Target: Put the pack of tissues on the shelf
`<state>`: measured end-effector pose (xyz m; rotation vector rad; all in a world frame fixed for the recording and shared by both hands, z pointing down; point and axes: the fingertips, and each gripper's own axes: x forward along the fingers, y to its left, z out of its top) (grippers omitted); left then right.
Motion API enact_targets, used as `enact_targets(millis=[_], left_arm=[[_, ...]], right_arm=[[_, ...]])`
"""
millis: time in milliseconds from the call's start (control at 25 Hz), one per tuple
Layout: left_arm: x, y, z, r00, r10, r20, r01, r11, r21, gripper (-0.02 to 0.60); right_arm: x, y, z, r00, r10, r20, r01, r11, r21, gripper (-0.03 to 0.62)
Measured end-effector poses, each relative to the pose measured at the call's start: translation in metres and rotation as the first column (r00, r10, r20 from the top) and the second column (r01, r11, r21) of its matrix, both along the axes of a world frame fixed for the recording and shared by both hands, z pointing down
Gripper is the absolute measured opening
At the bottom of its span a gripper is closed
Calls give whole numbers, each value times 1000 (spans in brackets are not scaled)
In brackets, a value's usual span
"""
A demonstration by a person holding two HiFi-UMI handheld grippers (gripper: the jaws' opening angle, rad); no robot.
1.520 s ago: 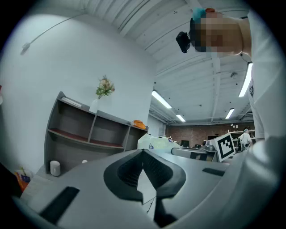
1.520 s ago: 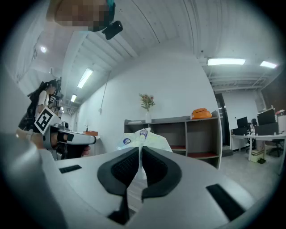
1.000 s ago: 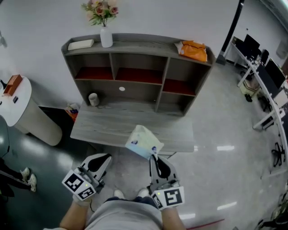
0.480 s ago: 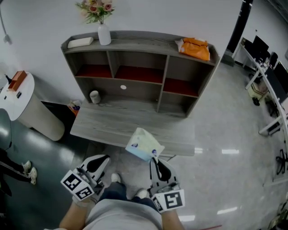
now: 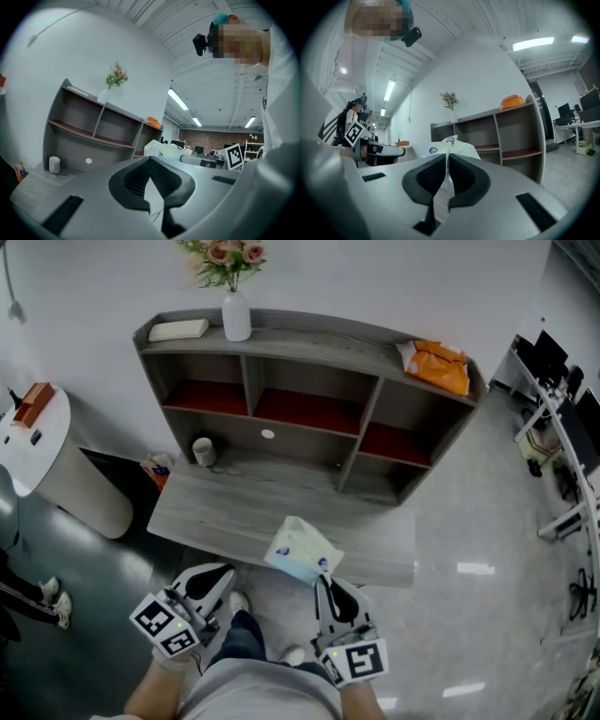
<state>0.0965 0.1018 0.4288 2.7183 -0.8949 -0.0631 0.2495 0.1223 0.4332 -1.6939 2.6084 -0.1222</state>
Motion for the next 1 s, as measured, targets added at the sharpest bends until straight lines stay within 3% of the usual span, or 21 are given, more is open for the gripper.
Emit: enact_targets(millis=[480, 1000], left_arm=[[-77, -121, -3, 999, -23, -39, 22, 999, -30, 15], [-190, -219, -5, 996, -87, -8, 87, 996, -18, 17]], right_arm=[[-69, -128, -10, 1000, 12, 5, -12, 1000, -27, 25], [-172, -255, -21, 1000, -11, -8, 11, 1000, 8, 25]])
